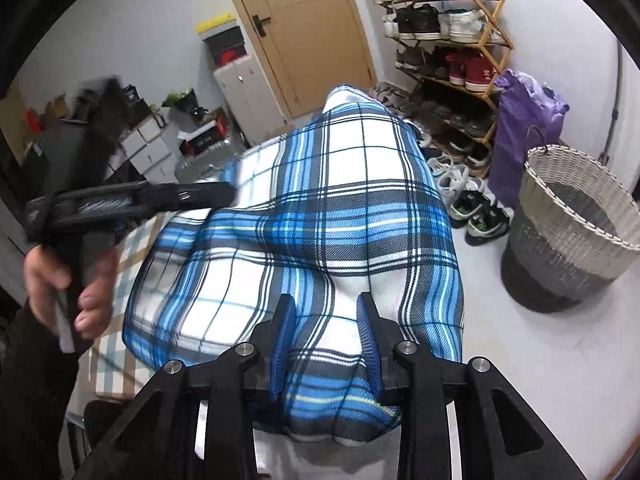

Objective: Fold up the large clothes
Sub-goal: 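Lift the bundle with both grippers and lower it onto the clothes stack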

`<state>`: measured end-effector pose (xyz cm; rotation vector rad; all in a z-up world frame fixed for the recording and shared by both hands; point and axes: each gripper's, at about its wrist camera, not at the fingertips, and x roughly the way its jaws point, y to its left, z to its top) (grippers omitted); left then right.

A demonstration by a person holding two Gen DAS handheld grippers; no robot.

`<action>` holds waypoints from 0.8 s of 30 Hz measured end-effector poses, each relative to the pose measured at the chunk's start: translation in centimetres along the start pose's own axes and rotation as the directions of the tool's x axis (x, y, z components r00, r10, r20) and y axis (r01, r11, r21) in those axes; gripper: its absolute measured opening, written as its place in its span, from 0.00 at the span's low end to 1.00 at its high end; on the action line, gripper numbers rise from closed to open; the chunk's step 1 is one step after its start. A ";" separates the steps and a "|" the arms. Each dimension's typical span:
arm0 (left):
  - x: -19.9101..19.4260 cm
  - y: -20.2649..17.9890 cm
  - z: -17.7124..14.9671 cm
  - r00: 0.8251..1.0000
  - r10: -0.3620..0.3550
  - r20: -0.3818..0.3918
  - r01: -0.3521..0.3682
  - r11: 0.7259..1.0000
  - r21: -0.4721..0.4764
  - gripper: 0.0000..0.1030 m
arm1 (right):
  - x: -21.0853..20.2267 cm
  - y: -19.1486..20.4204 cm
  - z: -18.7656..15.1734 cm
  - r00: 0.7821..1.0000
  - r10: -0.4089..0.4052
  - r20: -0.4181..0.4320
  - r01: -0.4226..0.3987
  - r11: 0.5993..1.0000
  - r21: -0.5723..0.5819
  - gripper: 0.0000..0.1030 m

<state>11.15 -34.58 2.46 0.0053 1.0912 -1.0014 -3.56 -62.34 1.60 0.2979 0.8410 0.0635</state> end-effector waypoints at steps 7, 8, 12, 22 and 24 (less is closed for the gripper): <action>-3.0 -0.9 -0.6 0.997 -0.064 0.046 0.065 0.998 -0.023 0.42 | -2.7 2.8 0.6 0.996 -0.032 0.084 0.041 0.994 -0.104 0.32; -4.0 -1.8 -1.1 0.997 -0.045 0.055 0.045 0.999 0.001 0.42 | -3.8 2.9 0.4 0.994 -0.014 0.111 0.026 0.995 -0.100 0.33; -5.8 -4.9 -3.2 0.993 -0.108 0.056 0.100 0.986 0.133 0.46 | -4.4 4.0 -0.8 0.994 -0.069 0.090 0.081 0.988 -0.134 0.33; 1.6 -8.3 -9.7 0.992 0.130 0.001 -0.123 0.935 0.332 0.70 | -0.4 4.1 -1.6 0.971 -0.228 0.073 0.234 0.968 -0.087 0.35; 1.1 -9.5 -10.3 0.986 0.158 0.057 -0.168 0.919 0.356 0.70 | -1.2 4.7 -1.7 0.960 -0.263 0.096 0.269 0.961 -0.063 0.36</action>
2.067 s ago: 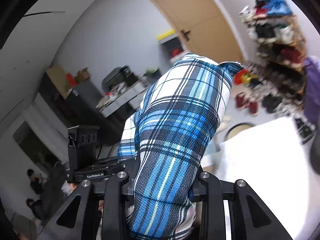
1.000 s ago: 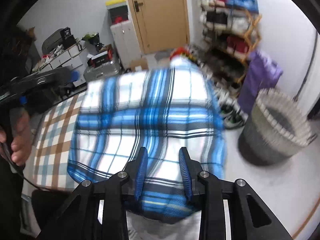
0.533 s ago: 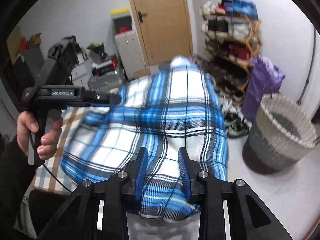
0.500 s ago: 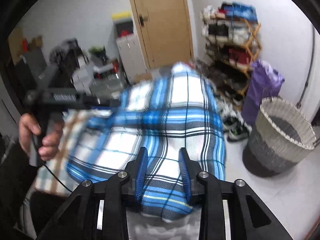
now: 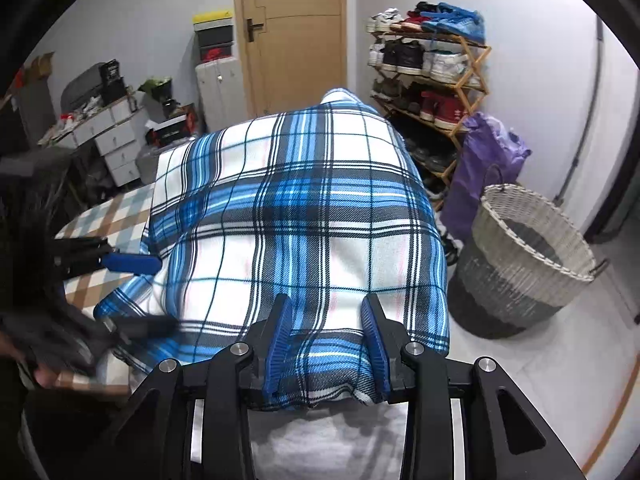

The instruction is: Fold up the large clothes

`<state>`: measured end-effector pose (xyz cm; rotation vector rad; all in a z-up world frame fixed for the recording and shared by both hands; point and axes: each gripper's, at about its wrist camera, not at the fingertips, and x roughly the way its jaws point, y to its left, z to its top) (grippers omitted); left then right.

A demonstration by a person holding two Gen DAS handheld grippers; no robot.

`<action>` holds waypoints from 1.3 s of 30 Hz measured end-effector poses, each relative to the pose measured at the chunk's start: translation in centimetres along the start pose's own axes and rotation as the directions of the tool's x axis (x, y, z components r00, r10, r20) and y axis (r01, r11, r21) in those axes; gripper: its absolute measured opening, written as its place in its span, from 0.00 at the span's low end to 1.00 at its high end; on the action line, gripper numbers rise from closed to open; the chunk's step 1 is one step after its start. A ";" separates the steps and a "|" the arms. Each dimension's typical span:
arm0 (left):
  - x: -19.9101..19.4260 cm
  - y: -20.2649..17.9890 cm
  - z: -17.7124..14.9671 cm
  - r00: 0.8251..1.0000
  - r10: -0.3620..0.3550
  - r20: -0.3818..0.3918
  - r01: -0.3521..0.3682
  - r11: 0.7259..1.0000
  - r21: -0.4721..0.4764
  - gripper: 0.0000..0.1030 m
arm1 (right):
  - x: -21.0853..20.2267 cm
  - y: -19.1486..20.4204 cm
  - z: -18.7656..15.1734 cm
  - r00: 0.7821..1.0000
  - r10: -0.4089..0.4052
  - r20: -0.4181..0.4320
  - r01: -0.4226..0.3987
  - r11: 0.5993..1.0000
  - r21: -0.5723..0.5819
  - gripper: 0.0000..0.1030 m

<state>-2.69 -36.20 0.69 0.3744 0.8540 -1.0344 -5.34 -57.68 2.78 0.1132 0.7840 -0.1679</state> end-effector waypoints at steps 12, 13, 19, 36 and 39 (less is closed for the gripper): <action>-12.8 -6.7 -5.5 0.895 0.235 0.379 -0.226 0.972 -0.068 0.83 | -15.8 3.8 -8.7 0.865 0.002 0.501 -0.095 0.982 0.160 1.00; -12.7 -6.3 -5.9 0.875 0.246 0.418 -0.236 0.969 -0.077 0.84 | -16.9 4.5 -9.9 0.845 -0.025 0.533 -0.077 0.983 0.168 1.00; -13.9 -7.5 -10.3 0.782 0.338 0.525 -0.303 0.941 -0.154 0.99 | -19.7 6.9 -14.6 0.773 -0.141 0.619 0.010 0.978 0.210 1.00; -13.2 -8.7 -13.0 0.746 0.440 0.500 -0.363 0.898 -0.248 0.99 | -21.1 10.4 -20.8 0.722 -0.235 0.651 0.125 0.970 0.211 1.00; -12.7 -8.8 -12.9 0.744 0.440 0.502 -0.367 0.898 -0.243 0.99 | -21.1 10.0 -21.2 0.718 -0.240 0.654 0.121 0.967 0.223 1.00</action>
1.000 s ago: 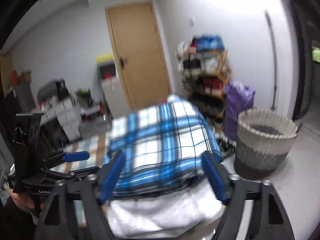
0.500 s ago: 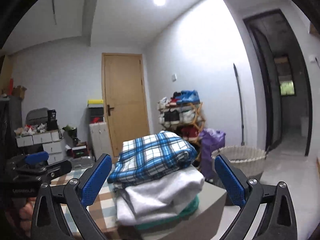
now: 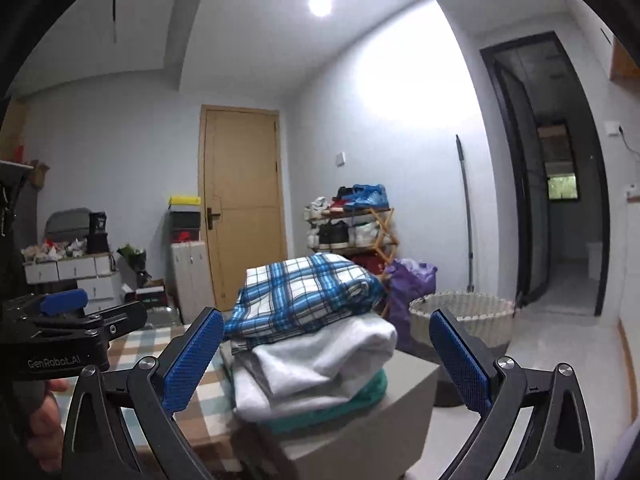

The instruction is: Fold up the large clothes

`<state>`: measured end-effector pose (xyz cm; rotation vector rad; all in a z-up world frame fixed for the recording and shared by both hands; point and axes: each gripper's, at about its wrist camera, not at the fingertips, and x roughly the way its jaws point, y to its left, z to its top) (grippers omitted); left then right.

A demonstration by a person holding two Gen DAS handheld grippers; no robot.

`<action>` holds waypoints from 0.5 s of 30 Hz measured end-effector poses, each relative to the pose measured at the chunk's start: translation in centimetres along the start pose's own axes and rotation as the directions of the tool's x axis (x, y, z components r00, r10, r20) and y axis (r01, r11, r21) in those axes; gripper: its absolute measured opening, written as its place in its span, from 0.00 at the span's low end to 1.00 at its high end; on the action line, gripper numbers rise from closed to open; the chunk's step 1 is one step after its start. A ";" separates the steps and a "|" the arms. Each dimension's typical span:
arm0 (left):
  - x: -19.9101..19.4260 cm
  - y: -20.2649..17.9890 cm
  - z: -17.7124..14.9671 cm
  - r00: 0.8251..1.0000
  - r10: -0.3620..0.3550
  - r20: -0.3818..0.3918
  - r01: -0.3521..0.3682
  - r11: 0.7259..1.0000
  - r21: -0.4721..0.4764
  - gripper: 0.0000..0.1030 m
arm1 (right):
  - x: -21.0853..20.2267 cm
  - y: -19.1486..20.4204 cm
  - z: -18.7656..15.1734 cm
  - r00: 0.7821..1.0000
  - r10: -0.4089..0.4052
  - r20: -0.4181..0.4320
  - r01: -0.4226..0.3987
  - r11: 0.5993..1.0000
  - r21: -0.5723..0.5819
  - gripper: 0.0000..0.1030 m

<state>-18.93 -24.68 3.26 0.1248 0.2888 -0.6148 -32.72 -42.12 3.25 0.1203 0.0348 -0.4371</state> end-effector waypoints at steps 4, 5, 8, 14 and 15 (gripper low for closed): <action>0.7 -0.6 -0.6 1.000 -0.017 -0.008 0.017 1.000 0.006 0.99 | -0.3 -0.5 -0.1 1.000 -0.016 0.021 0.016 1.000 0.000 1.00; 0.8 -0.6 -0.7 1.000 -0.022 -0.010 0.022 1.000 0.004 0.99 | -0.4 -0.7 0.0 1.000 -0.017 0.022 0.017 1.000 0.008 1.00; 1.1 -0.9 -0.8 0.999 -0.031 -0.021 0.031 1.000 0.005 0.99 | -0.3 -1.1 0.0 1.000 -0.014 0.015 0.014 1.000 0.022 1.00; 0.8 -1.2 -1.1 0.999 -0.024 -0.031 0.024 1.000 0.019 0.99 | -0.3 -1.3 0.0 1.000 -0.014 0.010 0.014 0.999 0.031 1.00; 0.7 -1.2 -1.1 0.999 -0.024 -0.032 0.024 0.999 0.021 0.99 | -0.3 -1.4 -0.1 1.000 -0.015 0.011 0.015 0.999 0.030 1.00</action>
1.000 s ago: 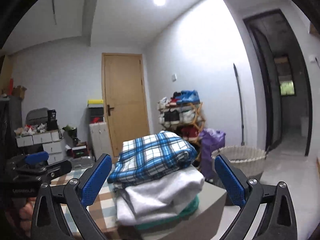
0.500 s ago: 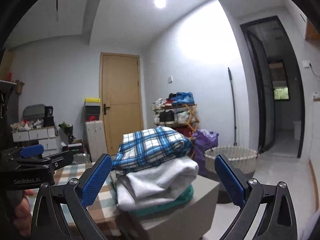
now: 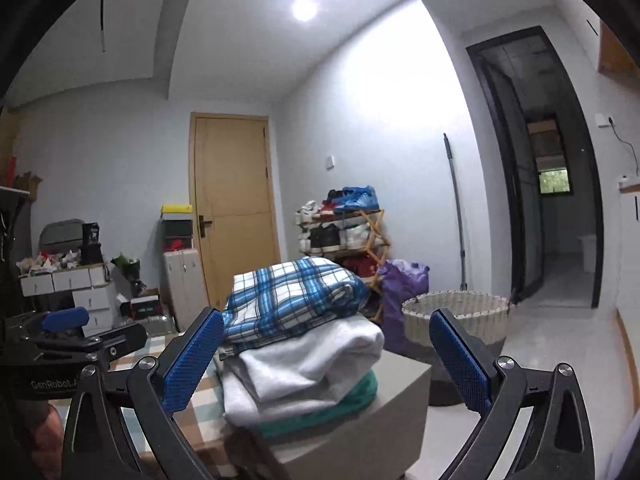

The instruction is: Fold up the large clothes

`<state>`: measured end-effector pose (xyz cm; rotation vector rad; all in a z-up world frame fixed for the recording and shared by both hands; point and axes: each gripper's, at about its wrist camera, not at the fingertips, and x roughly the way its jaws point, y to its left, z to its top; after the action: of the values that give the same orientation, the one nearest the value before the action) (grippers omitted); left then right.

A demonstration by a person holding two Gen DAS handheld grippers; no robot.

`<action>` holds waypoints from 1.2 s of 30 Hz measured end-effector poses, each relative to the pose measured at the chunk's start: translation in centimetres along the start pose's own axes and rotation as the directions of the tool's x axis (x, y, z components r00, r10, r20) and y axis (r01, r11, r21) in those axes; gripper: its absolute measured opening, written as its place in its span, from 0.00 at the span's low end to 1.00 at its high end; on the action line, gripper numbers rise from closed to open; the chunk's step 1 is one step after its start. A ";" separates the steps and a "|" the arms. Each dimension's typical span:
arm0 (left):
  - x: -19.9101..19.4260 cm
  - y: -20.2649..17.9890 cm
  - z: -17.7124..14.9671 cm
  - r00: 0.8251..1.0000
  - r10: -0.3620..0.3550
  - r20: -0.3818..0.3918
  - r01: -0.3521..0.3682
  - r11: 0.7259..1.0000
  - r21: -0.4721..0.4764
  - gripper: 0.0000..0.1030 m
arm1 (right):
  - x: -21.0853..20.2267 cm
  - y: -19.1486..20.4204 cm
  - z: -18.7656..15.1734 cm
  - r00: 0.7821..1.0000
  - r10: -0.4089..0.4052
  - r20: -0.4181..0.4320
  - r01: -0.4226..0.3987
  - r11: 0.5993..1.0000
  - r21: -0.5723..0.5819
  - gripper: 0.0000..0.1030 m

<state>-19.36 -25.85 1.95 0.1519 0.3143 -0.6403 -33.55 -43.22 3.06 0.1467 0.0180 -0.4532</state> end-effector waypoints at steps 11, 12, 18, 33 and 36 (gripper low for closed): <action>-1.0 0.2 0.3 1.000 -0.013 -0.018 0.013 1.000 -0.009 0.99 | -0.3 0.1 0.0 1.000 0.007 0.002 -0.007 1.000 0.003 1.00; -1.1 0.1 0.3 1.000 -0.012 -0.017 0.011 1.000 -0.002 0.99 | -0.3 0.1 0.1 1.000 0.008 0.000 -0.008 1.000 0.006 1.00; -1.4 0.0 0.4 1.000 -0.007 -0.011 0.007 1.000 0.002 0.99 | -0.6 0.1 0.2 1.000 0.010 0.002 -0.010 1.000 0.011 1.00; -1.4 -0.5 0.6 1.000 0.002 -0.009 -0.002 1.000 0.016 0.99 | -0.9 -0.1 0.5 1.000 0.009 0.003 -0.009 1.000 0.019 1.00; -1.4 -0.5 0.6 1.000 0.003 -0.008 -0.003 1.000 0.015 0.99 | -0.8 -0.2 0.6 1.000 0.008 0.003 -0.008 1.000 0.021 1.00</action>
<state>-20.60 -25.59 2.97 0.1698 0.3169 -0.6393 -34.38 -43.10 3.68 0.1665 0.0095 -0.4455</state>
